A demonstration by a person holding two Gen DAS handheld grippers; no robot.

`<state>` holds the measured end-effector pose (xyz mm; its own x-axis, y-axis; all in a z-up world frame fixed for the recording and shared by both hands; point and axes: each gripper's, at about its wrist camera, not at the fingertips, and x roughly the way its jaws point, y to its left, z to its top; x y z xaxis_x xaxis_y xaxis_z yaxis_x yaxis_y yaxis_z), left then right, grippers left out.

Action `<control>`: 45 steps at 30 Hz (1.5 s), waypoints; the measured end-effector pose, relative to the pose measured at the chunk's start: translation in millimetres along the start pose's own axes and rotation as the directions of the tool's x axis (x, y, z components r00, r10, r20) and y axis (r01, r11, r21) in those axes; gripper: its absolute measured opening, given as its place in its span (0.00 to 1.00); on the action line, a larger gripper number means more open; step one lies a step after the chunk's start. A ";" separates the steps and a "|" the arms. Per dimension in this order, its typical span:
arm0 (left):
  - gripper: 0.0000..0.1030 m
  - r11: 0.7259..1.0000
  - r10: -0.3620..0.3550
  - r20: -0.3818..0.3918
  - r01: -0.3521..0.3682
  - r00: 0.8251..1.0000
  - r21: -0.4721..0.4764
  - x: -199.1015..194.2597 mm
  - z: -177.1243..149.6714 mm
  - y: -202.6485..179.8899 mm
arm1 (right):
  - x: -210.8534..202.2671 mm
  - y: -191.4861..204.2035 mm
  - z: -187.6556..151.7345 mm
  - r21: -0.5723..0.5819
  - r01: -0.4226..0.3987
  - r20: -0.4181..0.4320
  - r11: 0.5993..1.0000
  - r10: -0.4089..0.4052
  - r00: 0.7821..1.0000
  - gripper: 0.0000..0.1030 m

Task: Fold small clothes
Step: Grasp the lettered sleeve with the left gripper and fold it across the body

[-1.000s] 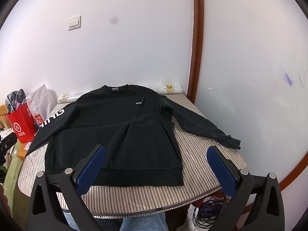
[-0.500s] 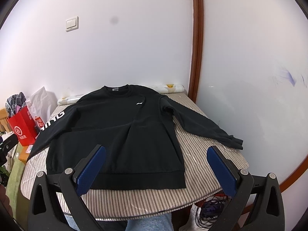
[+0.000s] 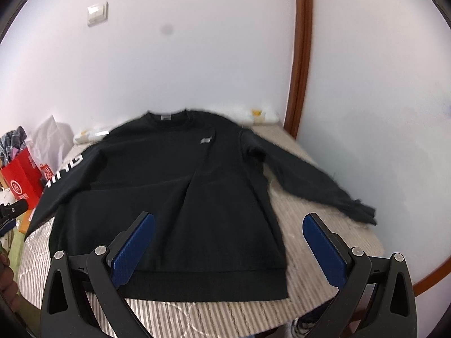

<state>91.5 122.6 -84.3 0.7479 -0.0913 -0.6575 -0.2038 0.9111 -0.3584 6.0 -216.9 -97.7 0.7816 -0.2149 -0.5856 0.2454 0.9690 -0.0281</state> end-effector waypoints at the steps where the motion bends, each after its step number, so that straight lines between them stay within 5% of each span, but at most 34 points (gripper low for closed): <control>1: 1.00 0.999 0.000 -0.013 -0.001 1.000 -0.045 12.3 1.0 14.6 | 13.6 4.8 1.4 -0.006 -0.015 -0.028 1.000 0.015 0.999 1.00; 8: 0.99 0.966 0.007 -0.034 -0.015 0.999 -0.257 69.5 1.9 93.4 | 76.4 42.6 4.3 -0.116 0.004 -0.046 0.993 -0.009 0.999 1.00; 14: 0.93 0.908 -0.092 -0.037 0.069 0.995 -0.413 109.2 4.0 135.8 | 113.0 65.0 3.3 -0.156 -0.039 -0.105 0.987 0.023 0.994 1.00; 19: 0.89 0.911 -0.068 0.001 0.063 0.998 -0.408 124.7 19.7 143.0 | 129.7 70.8 7.9 -0.139 -0.118 -0.137 0.983 0.099 0.986 1.00; 22: 0.74 0.924 -0.011 -0.017 0.004 1.000 -0.381 132.6 31.4 143.8 | 137.5 69.1 20.1 -0.163 -0.149 -0.138 0.975 0.127 0.982 1.00; 26: 0.27 0.942 0.080 -0.060 -0.096 0.995 -0.322 141.1 44.1 146.1 | 139.5 53.8 43.5 -0.172 -0.131 -0.137 0.976 0.108 0.985 1.00; 28: 0.12 0.947 0.116 -0.062 -0.129 0.991 -0.294 139.2 51.5 145.4 | 137.5 41.1 53.9 -0.165 -0.117 -0.108 0.979 0.099 0.989 1.00; 30: 0.10 0.952 0.125 -0.047 -0.133 0.991 -0.274 132.0 59.8 140.5 | 138.0 26.6 59.1 -0.142 -0.101 -0.091 0.985 0.088 0.992 1.00; 39: 0.07 0.988 0.145 0.095 -0.149 0.985 0.039 99.4 117.6 23.3 | 137.5 -22.4 57.9 -0.073 -0.099 -0.039 0.992 0.097 0.995 1.00; 45: 0.08 0.961 0.014 0.098 -0.040 0.995 0.274 128.4 116.0 -101.2 | 126.6 -48.2 55.0 -0.050 -0.043 0.046 0.998 0.046 0.998 1.00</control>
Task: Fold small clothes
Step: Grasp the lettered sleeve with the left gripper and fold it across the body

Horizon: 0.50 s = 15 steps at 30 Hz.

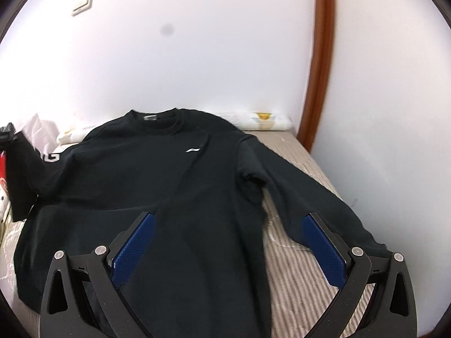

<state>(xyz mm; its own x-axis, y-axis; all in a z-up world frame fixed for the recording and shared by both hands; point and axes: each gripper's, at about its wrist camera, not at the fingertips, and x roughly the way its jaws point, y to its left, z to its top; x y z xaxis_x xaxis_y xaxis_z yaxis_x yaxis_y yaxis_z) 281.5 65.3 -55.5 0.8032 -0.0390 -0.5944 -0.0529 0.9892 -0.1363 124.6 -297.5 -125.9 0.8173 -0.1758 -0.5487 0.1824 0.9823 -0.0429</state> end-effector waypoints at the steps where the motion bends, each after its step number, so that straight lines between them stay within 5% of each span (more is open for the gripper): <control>1: 0.08 0.999 -0.025 -0.019 0.025 1.000 0.035 10.5 -2.1 -22.2 | 1.8 -4.1 -2.0 0.011 0.003 -0.004 1.000 -0.003 1.000 1.00; 6: 0.08 0.978 -0.076 -0.132 0.100 0.988 0.181 62.3 -34.6 -110.4 | 14.0 -16.8 -15.1 0.035 0.013 -0.045 0.999 -0.011 0.999 1.00; 10: 0.08 0.968 -0.052 -0.216 0.103 0.975 0.231 94.8 -61.5 -136.0 | 19.5 -19.6 -28.6 -0.013 0.061 -0.058 0.998 -0.062 0.996 1.00; 15: 0.40 0.967 -0.167 -0.328 0.219 0.930 0.128 97.8 -75.4 -136.6 | 24.6 -13.5 -33.6 -0.078 0.097 -0.065 0.992 -0.102 0.993 1.00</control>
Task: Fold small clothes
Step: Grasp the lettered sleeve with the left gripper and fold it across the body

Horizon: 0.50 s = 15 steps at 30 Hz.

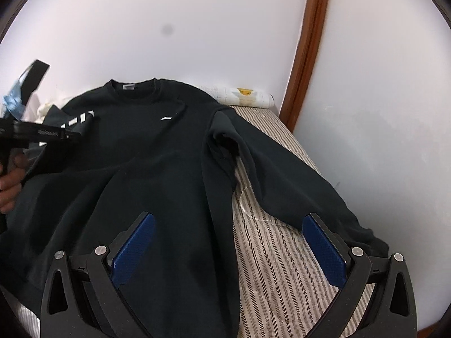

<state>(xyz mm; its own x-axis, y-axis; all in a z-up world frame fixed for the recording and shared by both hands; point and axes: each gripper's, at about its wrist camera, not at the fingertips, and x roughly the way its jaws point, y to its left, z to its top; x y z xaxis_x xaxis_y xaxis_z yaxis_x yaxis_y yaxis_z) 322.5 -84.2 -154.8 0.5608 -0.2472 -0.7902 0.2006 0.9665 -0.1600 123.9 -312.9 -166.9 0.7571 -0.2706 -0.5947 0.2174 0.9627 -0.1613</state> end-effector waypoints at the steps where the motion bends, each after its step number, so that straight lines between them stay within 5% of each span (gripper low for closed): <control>1: 0.44 1.000 -0.025 0.005 0.025 1.000 0.000 -7.3 -3.2 -1.4 | 0.7 1.8 1.6 -0.003 -0.002 -0.001 1.000 0.002 1.000 1.00; 4: 0.59 0.999 -0.048 0.072 0.047 0.996 0.024 -40.1 -9.1 1.3 | -1.4 19.6 11.8 -0.016 -0.039 0.009 0.999 0.039 0.999 1.00; 8: 0.69 0.998 0.044 0.176 -0.049 0.983 0.026 -94.5 -34.1 38.9 | -3.5 66.6 29.4 -0.073 -0.118 0.022 0.990 0.120 0.993 1.00; 15: 0.73 0.946 0.302 0.091 -0.287 0.949 -0.149 -116.1 -91.7 151.9 | 7.2 187.4 55.4 -0.213 -0.286 -0.021 0.934 0.288 0.957 1.00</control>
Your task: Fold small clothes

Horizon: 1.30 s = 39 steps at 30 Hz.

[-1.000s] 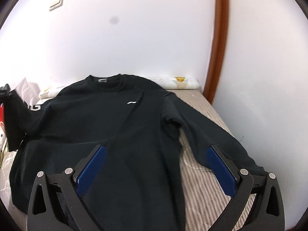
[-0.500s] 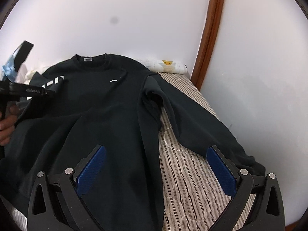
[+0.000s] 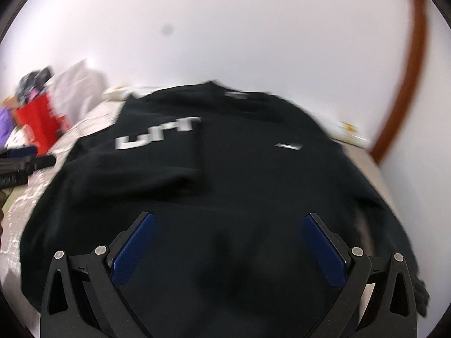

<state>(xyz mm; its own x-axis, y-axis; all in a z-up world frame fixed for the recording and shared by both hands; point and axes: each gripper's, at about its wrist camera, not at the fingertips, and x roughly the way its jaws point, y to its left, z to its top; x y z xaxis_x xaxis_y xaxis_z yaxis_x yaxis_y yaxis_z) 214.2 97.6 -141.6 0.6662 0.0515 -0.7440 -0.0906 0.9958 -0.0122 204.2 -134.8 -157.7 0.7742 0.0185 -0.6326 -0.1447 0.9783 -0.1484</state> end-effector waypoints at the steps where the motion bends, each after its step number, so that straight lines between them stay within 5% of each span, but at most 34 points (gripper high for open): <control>1: 0.73 0.999 0.005 -0.033 -0.006 0.999 -0.037 4.6 -11.4 18.6 | 7.4 15.8 5.7 -0.021 -0.029 -0.007 0.999 0.029 1.000 1.00; 5: 0.73 0.987 -0.092 -0.096 0.077 0.991 -0.143 13.9 -51.8 58.2 | 31.9 70.0 22.9 -0.059 -0.140 -0.044 0.988 0.137 0.990 1.00; 10: 0.76 0.964 -0.199 -0.085 0.180 0.976 -0.196 17.7 -76.6 70.2 | 60.4 137.3 31.9 -0.123 -0.242 -0.088 0.962 0.232 0.969 1.00; 16: 0.80 0.937 -0.272 -0.047 0.253 0.961 -0.242 12.5 -91.6 86.0 | 104.2 179.8 27.4 -0.184 -0.237 -0.168 0.954 0.207 0.964 0.99; 19: 0.80 0.945 -0.249 -0.045 0.233 0.967 -0.229 13.2 -91.9 81.4 | 106.2 181.0 28.1 -0.198 -0.199 -0.139 0.960 0.174 0.975 0.67; 21: 0.80 0.955 -0.221 -0.047 0.207 0.974 -0.210 15.0 -89.6 75.1 | 96.9 169.1 33.1 -0.167 -0.232 -0.114 0.958 0.215 0.970 0.42; 24: 0.80 0.968 -0.176 -0.049 0.164 0.983 -0.190 19.0 -86.5 66.4 | 79.5 133.3 46.9 -0.080 -0.294 -0.060 0.952 0.290 0.955 0.35; 33: 0.80 0.995 -0.014 -0.060 0.008 0.998 -0.102 26.6 -85.6 42.8 | 42.4 0.6 76.1 0.105 -0.157 0.136 0.982 0.142 0.980 0.31; 39: 0.82 0.996 0.007 -0.073 -0.014 0.997 -0.089 28.3 -84.4 39.7 | 54.2 -99.3 62.0 0.332 -0.109 0.131 0.937 0.068 0.989 0.29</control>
<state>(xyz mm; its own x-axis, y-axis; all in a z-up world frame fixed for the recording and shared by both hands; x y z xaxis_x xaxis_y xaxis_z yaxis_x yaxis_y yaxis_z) 167.0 132.2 -219.5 0.6098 0.0531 -0.7908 -0.1653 0.9843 -0.0614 298.7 -218.2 -130.1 0.8366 0.1123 -0.5362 -0.0155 0.9832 0.1818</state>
